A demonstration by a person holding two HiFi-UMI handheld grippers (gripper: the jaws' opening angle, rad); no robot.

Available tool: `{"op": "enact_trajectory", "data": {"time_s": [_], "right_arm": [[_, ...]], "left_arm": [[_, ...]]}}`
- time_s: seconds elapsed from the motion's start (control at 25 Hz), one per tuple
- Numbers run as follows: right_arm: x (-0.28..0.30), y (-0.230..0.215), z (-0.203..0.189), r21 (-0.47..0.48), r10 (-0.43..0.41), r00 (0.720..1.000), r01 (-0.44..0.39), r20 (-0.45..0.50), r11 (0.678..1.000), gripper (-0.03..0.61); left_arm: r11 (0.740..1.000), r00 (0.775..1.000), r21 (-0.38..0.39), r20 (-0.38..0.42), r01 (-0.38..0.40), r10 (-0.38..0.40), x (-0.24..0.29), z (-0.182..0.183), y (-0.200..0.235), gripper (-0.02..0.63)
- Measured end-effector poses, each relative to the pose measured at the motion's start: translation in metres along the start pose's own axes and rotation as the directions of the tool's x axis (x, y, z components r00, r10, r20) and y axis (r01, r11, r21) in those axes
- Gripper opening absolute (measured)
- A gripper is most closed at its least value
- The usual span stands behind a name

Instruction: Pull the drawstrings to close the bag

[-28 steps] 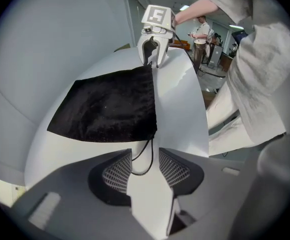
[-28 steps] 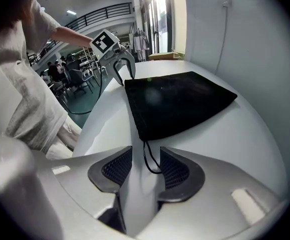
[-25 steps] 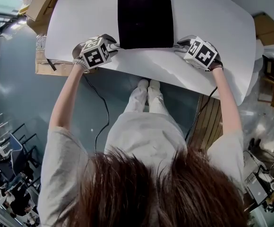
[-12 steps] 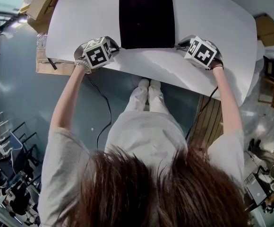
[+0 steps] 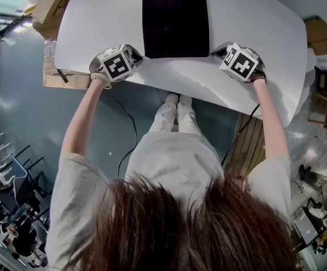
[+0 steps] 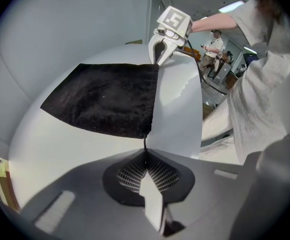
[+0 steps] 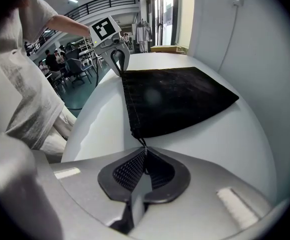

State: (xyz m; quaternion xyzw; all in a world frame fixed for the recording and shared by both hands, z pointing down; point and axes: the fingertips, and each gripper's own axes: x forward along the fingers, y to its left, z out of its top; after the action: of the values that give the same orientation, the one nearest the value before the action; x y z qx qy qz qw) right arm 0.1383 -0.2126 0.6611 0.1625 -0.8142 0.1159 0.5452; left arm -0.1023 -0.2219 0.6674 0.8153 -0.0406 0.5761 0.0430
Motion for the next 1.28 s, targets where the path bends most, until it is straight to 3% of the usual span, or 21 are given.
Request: {"op": "enact_trajectory", "data": {"time_s": [0.36,0.72,1.08,1.28], "right_arm": [[-0.002,0.0,0.0,-0.016,-0.028,0.999,0.028,0.016,0.999,0.011],[-0.013,-0.007,0.006,-0.01,-0.071,0.997,0.072,0.041,0.997,0.011],[-0.037,-0.019,0.022,0.001,-0.127,0.986,0.127,0.108,0.992,0.011],[-0.057,-0.03,0.032,0.031,-0.149,0.978,0.146,0.143,0.989,0.011]], "left_arm": [[0.994,0.997,-0.091,0.029,-0.067,0.07,-0.004,-0.002,0.01,0.0],[0.986,0.992,-0.117,0.029,-0.12,0.124,-0.009,-0.001,0.02,0.0],[0.975,0.983,-0.177,0.098,-0.134,0.153,-0.03,0.013,0.029,0.0],[0.968,0.972,-0.176,0.118,-0.178,0.201,-0.052,0.02,0.039,0.0]]}}
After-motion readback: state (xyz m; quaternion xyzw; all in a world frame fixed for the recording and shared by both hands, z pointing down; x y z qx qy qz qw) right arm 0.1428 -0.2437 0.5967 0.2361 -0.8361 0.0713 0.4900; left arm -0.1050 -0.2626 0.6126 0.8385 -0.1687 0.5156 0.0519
